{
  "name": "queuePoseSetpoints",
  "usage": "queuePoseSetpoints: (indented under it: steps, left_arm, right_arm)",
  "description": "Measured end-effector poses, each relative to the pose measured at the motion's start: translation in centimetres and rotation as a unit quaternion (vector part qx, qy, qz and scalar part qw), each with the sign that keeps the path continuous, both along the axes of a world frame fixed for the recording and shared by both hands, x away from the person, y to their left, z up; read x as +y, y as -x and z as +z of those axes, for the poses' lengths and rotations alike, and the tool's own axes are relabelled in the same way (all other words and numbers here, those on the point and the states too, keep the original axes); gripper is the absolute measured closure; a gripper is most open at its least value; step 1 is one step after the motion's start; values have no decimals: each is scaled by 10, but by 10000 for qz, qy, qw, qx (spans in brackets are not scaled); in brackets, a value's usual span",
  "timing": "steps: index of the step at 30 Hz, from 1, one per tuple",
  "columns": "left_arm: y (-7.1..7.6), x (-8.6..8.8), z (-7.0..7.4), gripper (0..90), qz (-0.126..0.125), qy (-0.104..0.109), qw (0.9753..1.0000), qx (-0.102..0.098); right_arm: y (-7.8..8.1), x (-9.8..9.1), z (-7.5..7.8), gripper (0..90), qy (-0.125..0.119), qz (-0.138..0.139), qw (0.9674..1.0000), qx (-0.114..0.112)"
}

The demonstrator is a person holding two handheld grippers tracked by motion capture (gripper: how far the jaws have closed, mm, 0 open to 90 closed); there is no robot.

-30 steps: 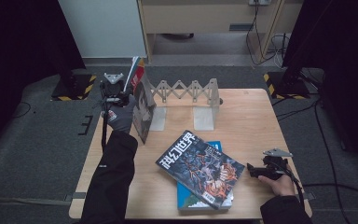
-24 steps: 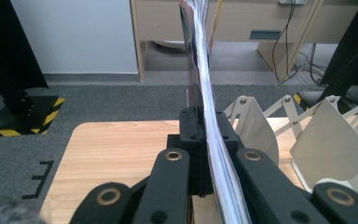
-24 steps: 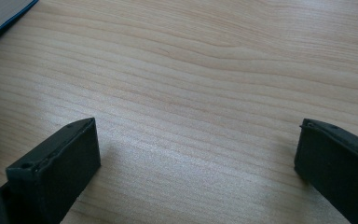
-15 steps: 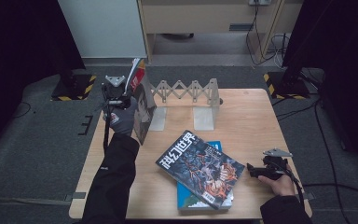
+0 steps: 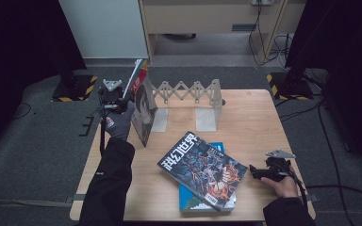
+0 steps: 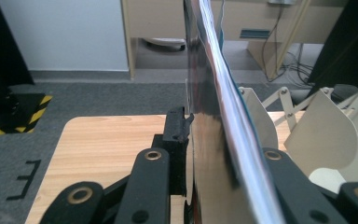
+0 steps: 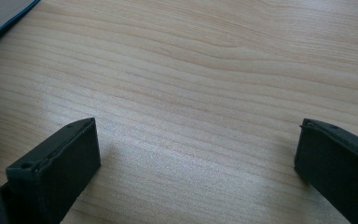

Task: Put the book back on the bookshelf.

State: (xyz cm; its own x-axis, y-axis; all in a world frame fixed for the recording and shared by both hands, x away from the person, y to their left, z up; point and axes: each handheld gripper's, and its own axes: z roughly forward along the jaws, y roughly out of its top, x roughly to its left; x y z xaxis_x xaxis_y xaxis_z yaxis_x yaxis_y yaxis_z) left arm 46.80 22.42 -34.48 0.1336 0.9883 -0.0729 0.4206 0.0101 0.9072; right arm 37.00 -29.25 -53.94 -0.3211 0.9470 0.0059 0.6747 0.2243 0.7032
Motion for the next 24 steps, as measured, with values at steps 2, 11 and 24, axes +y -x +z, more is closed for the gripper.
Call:
queuePoseSetpoints:
  steps: [2,11,24]
  left_arm:
    - [2,1,-1,712,-35,41,10000,-40]
    - [16,3,6,562,-222,158,9993,-264]
    - [67,29,13,422,-713,511,9945,-568]
  right_arm:
    - [0,0,0,4,1,0,10000,-1]
    - [0,0,0,4,-1,0,10000,0]
    - [0,0,0,6,-28,-37,10000,15]
